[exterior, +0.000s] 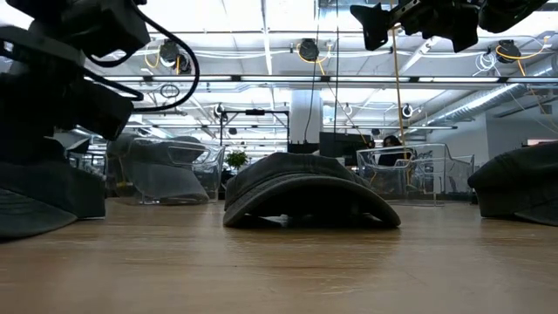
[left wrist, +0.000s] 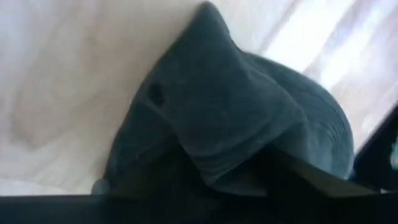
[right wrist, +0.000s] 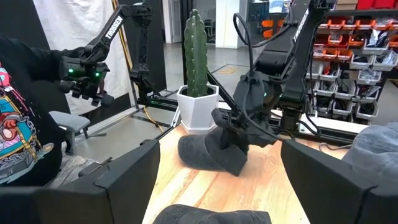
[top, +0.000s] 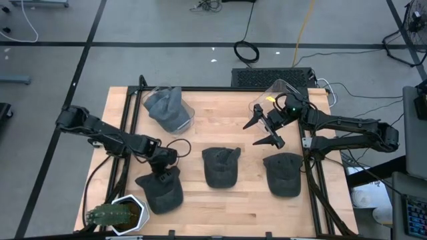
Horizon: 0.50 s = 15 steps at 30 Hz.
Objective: Pick & Place hat
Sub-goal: Put the left black cap into the right transparent bin
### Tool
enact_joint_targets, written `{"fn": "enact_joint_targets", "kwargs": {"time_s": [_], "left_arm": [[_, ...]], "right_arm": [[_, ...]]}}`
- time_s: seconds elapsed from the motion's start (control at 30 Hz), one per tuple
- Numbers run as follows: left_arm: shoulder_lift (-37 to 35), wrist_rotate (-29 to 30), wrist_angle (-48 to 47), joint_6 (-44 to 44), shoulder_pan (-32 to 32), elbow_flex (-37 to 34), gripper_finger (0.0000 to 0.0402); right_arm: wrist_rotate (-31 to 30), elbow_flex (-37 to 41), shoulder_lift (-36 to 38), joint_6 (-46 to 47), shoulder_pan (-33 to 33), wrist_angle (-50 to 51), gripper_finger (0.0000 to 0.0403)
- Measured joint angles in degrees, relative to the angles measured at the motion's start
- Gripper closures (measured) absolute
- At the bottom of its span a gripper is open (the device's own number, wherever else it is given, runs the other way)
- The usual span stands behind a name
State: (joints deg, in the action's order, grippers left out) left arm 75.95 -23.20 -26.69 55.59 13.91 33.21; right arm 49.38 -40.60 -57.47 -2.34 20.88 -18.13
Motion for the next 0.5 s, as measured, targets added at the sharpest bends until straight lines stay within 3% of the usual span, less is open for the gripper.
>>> {"fn": "enact_joint_targets", "kwargs": {"time_s": [0.2, 0.37, 0.5], "left_arm": [[-0.8, -0.9, 4.0, -2.7, -0.1, 0.0, 0.0380], [-1.9, -0.6, 4.7, -2.4, -0.5, 3.3, 0.0394], [-2.9, 4.1, 0.4, -8.0, -0.5, 10.5, 0.0396]], "right_arm": [[0.0, 0.0, 0.0, 0.1, 0.0, 0.4, 0.0078], [-0.1, 0.0, 0.0, 0.1, 0.0, 0.4, 0.0078], [-0.1, 0.0, 0.0, 0.1, 0.0, 0.7, 0.0078]]}}
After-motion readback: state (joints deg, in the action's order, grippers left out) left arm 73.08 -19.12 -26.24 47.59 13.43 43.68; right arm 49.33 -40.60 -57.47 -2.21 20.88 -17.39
